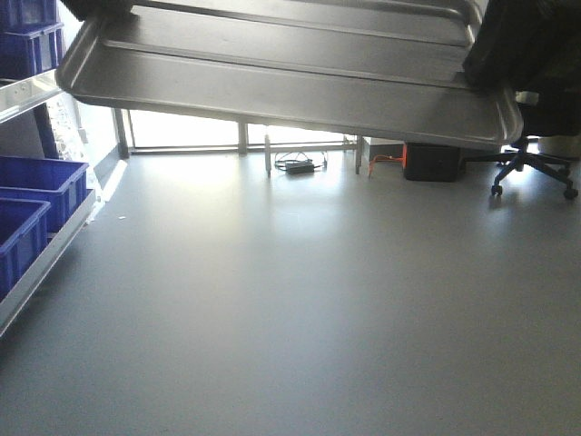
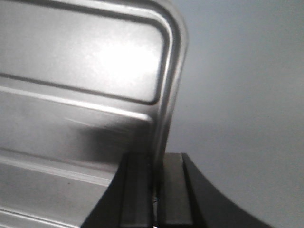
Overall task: Grab silver tray and stack on right shelf
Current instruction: 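Hold the tray raised in both grippers while the base drives to the other shelf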
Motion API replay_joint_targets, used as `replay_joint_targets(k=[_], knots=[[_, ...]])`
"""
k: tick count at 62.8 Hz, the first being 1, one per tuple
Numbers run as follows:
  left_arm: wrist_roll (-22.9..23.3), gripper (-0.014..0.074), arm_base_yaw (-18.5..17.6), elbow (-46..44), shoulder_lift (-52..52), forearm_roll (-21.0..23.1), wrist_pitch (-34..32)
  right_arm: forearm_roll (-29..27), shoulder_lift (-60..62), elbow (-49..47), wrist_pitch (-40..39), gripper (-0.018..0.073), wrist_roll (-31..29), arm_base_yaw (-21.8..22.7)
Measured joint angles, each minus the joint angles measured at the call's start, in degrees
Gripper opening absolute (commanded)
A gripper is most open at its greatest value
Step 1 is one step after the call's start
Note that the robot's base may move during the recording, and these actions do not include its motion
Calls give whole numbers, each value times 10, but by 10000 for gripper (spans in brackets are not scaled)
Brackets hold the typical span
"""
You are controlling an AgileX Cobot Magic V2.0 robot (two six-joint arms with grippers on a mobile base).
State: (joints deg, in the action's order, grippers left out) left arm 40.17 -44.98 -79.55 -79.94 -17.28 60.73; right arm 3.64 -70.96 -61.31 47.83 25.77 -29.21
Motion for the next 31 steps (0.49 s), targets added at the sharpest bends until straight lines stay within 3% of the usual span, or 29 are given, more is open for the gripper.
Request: replay_joint_targets(k=[31], knots=[[0,-93,0,0,-4,1,0,0,0,0,1,57,0,0]])
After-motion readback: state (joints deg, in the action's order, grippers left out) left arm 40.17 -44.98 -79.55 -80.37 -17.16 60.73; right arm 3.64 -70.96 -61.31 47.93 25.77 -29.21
